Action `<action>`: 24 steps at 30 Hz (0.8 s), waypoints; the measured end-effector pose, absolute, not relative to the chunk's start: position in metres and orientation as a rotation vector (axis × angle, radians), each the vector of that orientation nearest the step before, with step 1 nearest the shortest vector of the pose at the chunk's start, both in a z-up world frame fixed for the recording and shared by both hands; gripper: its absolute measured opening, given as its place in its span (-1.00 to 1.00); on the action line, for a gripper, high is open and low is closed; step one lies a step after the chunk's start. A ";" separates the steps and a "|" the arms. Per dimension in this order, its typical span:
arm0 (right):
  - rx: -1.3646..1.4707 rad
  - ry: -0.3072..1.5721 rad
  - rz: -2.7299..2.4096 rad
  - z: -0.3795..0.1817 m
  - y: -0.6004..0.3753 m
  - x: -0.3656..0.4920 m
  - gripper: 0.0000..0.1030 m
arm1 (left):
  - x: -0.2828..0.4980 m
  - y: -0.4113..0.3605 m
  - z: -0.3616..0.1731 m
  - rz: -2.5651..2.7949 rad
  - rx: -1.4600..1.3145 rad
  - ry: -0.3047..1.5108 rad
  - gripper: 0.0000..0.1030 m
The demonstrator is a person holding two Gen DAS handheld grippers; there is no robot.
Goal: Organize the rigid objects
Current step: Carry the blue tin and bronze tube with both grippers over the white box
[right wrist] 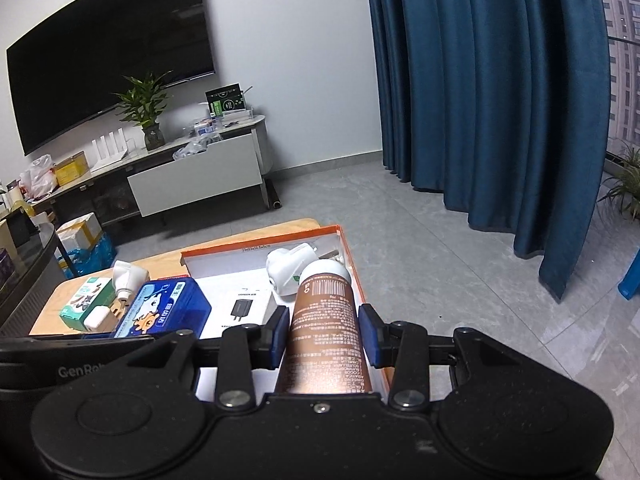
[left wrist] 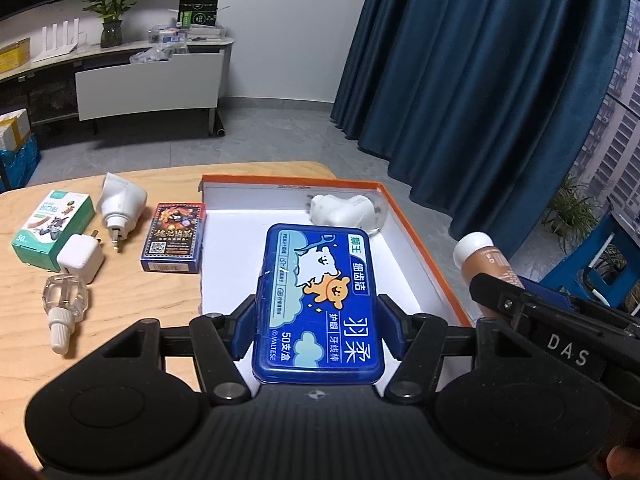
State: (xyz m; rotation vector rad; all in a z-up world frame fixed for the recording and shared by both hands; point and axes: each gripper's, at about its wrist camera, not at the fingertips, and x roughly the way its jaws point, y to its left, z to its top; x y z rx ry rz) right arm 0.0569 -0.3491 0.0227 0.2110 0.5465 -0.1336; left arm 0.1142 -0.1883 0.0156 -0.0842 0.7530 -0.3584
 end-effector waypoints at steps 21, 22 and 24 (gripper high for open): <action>0.169 0.523 -0.082 0.032 -0.344 0.085 -0.09 | 0.131 -0.182 0.019 -0.325 -0.095 0.743 0.21; 0.166 0.520 -0.080 0.032 -0.343 0.087 -0.09 | 0.131 -0.182 0.019 -0.325 -0.095 0.742 0.21; 0.161 0.518 -0.077 0.033 -0.343 0.090 -0.09 | 0.133 -0.182 0.020 -0.325 -0.096 0.743 0.21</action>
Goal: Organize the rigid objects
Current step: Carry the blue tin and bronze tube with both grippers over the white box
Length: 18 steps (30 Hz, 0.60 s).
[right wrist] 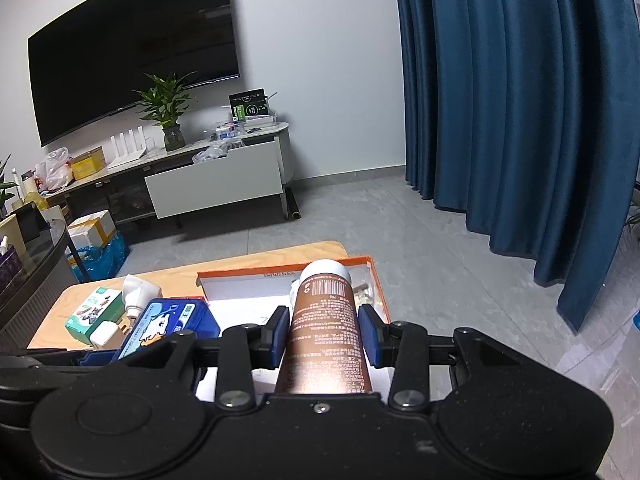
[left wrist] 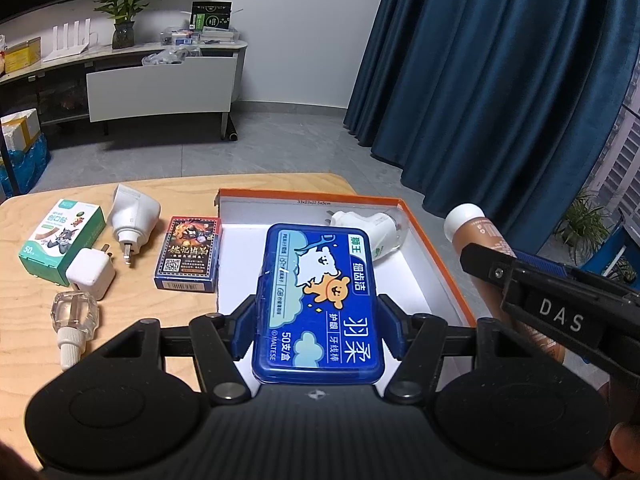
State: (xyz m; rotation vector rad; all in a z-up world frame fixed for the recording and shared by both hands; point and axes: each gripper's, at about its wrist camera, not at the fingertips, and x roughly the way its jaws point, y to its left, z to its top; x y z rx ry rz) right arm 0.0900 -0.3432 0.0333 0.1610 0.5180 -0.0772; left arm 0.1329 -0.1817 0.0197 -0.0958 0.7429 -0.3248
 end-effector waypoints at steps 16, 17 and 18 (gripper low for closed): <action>0.148 0.520 -0.079 0.032 -0.340 0.106 -0.09 | 0.147 -0.187 0.022 -0.328 -0.083 0.739 0.21; 0.148 0.520 -0.079 0.032 -0.340 0.106 -0.09 | 0.148 -0.187 0.022 -0.328 -0.084 0.739 0.21; 0.148 0.520 -0.080 0.031 -0.341 0.107 -0.09 | 0.148 -0.187 0.022 -0.328 -0.084 0.738 0.21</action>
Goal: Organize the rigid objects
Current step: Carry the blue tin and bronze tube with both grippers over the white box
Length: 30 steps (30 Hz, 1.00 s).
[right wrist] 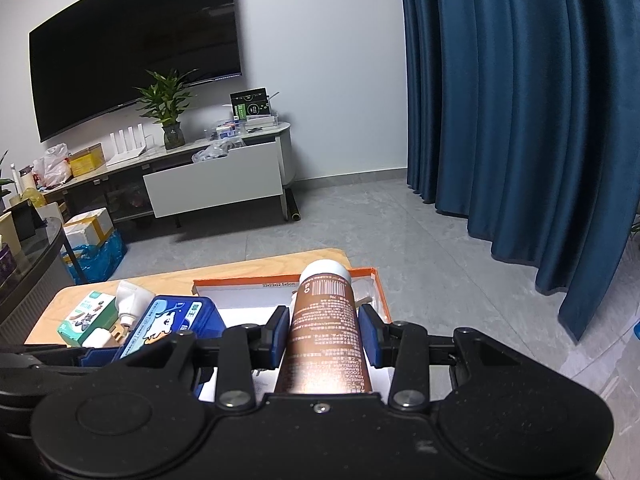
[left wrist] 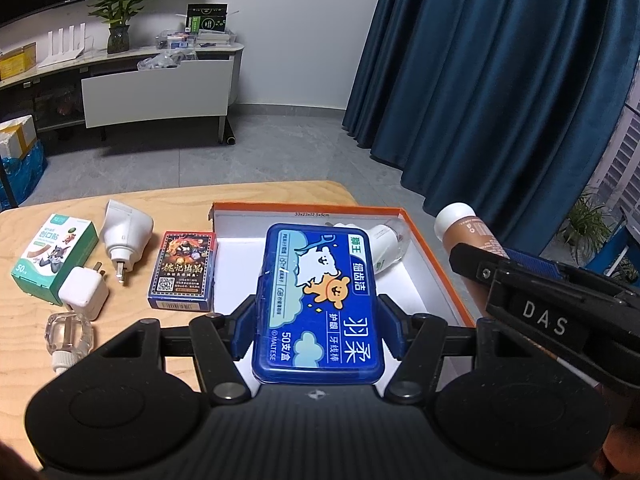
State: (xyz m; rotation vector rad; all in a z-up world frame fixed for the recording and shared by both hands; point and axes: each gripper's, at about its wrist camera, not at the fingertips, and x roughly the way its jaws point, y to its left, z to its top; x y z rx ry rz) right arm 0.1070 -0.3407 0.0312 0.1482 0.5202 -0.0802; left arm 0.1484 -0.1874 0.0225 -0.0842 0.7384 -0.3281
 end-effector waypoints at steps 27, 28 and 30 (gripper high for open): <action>0.137 0.550 -0.098 0.024 -0.340 0.124 -0.09 | 0.159 -0.190 0.021 -0.306 -0.072 0.760 0.21; 0.138 0.551 -0.100 0.023 -0.340 0.125 -0.09 | 0.159 -0.190 0.021 -0.305 -0.073 0.761 0.21; 0.139 0.553 -0.100 0.024 -0.340 0.126 -0.09 | 0.160 -0.190 0.020 -0.302 -0.073 0.762 0.21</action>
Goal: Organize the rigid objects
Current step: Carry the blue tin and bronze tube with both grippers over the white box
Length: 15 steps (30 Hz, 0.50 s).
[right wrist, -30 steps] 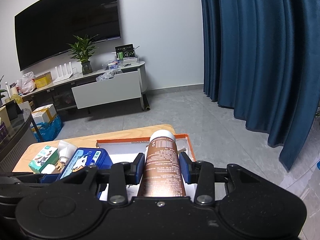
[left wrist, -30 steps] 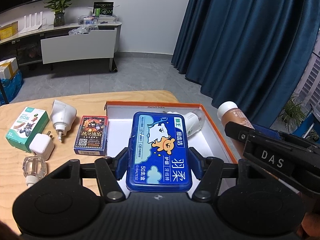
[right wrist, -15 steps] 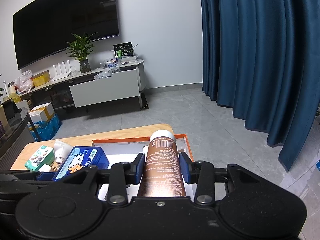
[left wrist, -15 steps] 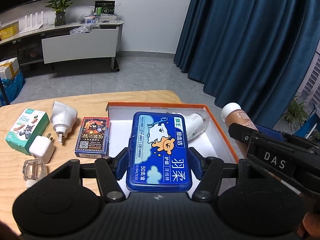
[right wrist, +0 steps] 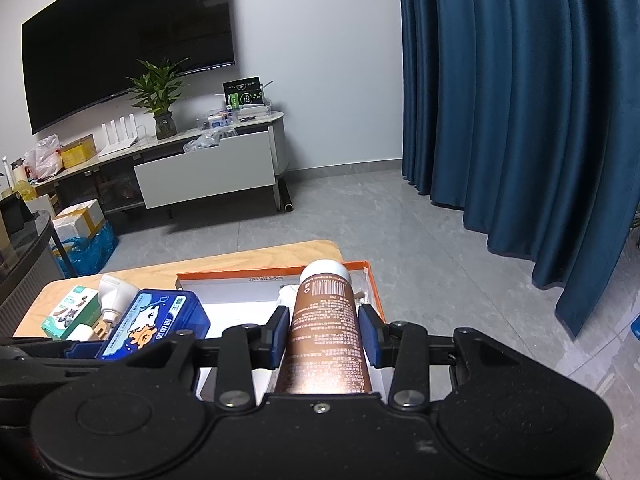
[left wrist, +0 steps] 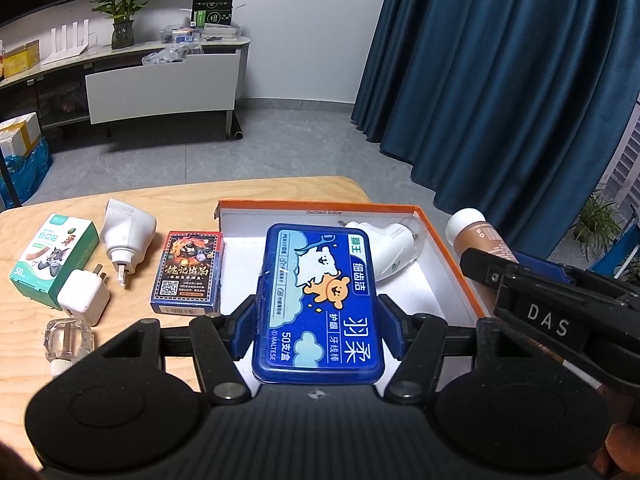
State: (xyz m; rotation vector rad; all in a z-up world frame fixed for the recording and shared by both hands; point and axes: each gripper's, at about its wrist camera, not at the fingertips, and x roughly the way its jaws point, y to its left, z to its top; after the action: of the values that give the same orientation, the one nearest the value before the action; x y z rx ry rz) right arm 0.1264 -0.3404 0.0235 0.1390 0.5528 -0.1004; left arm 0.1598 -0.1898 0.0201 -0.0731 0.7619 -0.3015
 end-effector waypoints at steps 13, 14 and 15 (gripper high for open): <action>0.138 0.573 -0.103 0.019 -0.341 0.132 -0.08 | 0.165 -0.187 0.015 -0.287 -0.073 0.772 0.21; 0.136 0.575 -0.104 0.019 -0.341 0.134 -0.08 | 0.166 -0.187 0.015 -0.288 -0.071 0.774 0.21; 0.136 0.577 -0.103 0.019 -0.341 0.134 -0.08 | 0.166 -0.187 0.015 -0.287 -0.072 0.775 0.21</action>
State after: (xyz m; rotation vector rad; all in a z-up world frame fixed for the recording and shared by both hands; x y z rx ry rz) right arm 0.1344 -0.3411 0.0185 0.1365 0.5768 -0.1035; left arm 0.1657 -0.1874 0.0148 -0.0716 0.7752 -0.2871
